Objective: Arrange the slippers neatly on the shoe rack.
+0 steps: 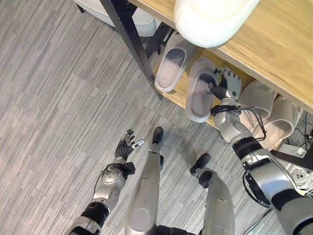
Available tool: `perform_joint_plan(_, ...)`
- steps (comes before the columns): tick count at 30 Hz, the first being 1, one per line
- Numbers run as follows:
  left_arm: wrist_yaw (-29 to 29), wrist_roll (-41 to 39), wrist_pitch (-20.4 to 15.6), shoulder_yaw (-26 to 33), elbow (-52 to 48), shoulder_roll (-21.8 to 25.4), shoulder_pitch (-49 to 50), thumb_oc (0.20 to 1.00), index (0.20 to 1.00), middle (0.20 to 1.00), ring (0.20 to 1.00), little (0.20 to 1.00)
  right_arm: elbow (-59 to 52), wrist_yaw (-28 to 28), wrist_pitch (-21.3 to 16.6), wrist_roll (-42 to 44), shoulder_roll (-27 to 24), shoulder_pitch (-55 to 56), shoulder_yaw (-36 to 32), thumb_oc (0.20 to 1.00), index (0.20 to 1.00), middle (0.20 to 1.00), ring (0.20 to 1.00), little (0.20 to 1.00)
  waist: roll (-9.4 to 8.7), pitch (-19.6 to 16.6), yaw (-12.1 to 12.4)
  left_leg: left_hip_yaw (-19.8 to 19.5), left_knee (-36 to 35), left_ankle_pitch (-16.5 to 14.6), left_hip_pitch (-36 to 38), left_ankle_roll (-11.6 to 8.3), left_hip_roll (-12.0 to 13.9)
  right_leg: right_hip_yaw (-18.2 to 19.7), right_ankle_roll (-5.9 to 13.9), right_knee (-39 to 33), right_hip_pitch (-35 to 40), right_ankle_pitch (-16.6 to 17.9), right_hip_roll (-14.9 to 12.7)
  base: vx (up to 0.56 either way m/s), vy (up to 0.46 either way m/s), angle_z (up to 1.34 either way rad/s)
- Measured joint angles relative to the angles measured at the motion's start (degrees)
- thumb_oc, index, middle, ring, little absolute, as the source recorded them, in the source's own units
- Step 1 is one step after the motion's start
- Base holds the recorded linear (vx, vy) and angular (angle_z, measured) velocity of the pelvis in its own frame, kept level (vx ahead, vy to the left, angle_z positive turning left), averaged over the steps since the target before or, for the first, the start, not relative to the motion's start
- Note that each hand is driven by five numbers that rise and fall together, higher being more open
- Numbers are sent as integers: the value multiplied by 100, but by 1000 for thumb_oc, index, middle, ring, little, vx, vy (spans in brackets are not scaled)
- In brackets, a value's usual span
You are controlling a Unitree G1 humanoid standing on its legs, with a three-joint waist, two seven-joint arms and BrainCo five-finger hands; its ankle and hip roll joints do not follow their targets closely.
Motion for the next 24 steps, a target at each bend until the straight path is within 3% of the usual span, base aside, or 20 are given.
perform_joint_plan(7, 405, 880, -30, -306, -202, 266, -879, 1000, 1000, 1000, 1000, 1000, -344, -64, -41, 329, -57, -259, 118, 1000, 1000, 1000, 1000, 1000, 7, -5, -34, 75, -6, 7, 2, 8, 9, 130, 21, -13, -88, 25, 6, 9, 3, -7)
perform_joint_plan(14, 850, 1094, -154, -301, -192, 105, -1607, 1000, 1000, 1000, 1000, 1000, -844, -134, -194, 959, 52, 11, 86, 1000, 1000, 1000, 1000, 1000, -1, -10, -402, 221, -42, 17, 23, 13, 94, 274, -11, -74, -185, 132, 111, -3, 4, -12)
perform_joint_plan(17, 940, 1093, -141, -286, -154, 43, -1528, 1000, 1000, 1000, 1000, 1000, -1889, -189, -688, 1792, 384, 905, -474, 1000, 1000, 1000, 1000, 1000, -35, -26, -529, 245, -52, 15, 36, 15, 126, 305, -24, -155, -157, 161, 175, -18, 10, -10)
perform_joint_plan(24, 922, 1093, -101, -243, 66, -19, -1289, 1000, 1000, 1000, 1000, 1000, -1583, 419, -1212, 2945, 494, 1345, -238, 1000, 1000, 1000, 1000, 1000, -40, -22, -615, 305, -195, 96, 129, -7, 194, 343, -70, -199, -161, 209, 205, -9, 3, -4)
